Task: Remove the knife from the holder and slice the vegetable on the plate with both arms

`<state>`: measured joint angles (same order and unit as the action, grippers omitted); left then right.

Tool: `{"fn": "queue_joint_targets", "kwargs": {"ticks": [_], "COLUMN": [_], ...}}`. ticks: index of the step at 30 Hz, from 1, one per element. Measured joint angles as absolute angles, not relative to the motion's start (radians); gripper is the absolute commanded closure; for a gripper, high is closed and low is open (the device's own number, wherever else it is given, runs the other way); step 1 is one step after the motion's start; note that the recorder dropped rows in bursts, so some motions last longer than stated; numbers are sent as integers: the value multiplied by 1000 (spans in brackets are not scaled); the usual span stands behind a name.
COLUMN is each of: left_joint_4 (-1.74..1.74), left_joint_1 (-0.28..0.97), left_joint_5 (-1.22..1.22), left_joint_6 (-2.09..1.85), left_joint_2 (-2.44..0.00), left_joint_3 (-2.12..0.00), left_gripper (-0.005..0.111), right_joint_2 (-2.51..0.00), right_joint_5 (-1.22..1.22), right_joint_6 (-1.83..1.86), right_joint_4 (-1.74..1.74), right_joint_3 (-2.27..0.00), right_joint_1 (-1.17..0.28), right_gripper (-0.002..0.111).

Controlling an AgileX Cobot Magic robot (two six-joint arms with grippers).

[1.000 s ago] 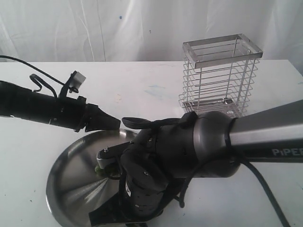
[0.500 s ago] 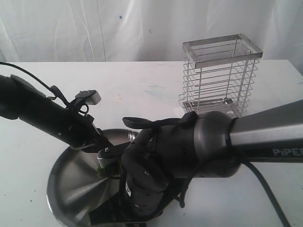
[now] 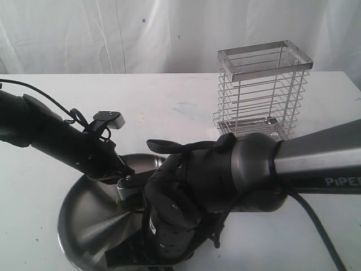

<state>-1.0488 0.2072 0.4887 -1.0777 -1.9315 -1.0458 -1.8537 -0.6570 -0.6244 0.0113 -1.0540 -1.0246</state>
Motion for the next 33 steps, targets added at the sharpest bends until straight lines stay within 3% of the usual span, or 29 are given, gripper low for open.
{"fn": "queue_joint_targets", "kwargs": {"ticks": [33], "left_joint_4": [-1052], "left_joint_1": [209], "left_joint_5": [473], "left_joint_6": [-1002], "left_joint_2": [-1954], "left_joint_3": [-1048], "left_gripper": [107], "right_joint_2": [-1835], "right_joint_5": [-800], "right_joint_6": [-528], "right_joint_4": [-64], "right_joint_3": [-1072], "right_joint_1": [-1017], "right_gripper": [108]}}
